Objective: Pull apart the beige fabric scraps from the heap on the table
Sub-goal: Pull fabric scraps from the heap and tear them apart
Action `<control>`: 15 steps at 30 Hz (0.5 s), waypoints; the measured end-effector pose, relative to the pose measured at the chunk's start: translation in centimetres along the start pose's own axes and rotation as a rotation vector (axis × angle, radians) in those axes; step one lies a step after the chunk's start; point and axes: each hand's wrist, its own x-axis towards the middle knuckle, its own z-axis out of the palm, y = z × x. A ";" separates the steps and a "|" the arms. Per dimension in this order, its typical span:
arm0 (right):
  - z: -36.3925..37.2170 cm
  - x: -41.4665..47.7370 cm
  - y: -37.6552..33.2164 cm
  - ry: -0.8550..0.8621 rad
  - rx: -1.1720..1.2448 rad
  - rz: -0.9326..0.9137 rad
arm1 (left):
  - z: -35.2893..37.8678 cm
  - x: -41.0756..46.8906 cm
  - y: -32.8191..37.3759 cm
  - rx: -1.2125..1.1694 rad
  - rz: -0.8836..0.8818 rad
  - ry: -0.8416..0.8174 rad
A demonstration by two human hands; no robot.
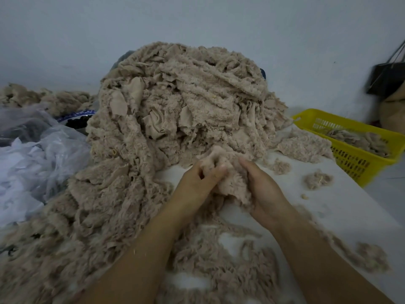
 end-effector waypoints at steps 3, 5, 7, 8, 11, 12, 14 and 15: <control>0.1 0.0 0.3 -0.029 -0.061 -0.011 | 0.0 0.4 -0.3 -0.010 -0.053 0.154; 0.2 0.0 0.4 0.051 -0.174 -0.020 | -0.3 0.6 -0.3 -0.151 -0.084 0.222; -0.2 0.2 0.3 0.144 -0.248 -0.038 | -0.7 0.8 0.0 -0.407 -0.121 0.221; -0.6 0.3 0.1 0.159 -0.242 -0.054 | -0.9 0.8 0.4 -0.525 -0.142 0.224; -1.5 0.6 -0.5 0.169 -0.128 -0.099 | -1.8 1.0 1.0 -0.789 -0.136 0.251; -1.7 0.5 -0.6 0.172 -0.102 -0.115 | -2.1 1.1 1.0 -0.826 -0.116 0.262; -2.1 0.5 -0.6 0.188 -0.125 -0.156 | -2.4 1.2 1.1 -0.824 -0.102 0.276; -2.1 0.5 -0.5 0.193 -0.168 -0.175 | -2.4 1.1 1.1 -0.801 -0.105 0.268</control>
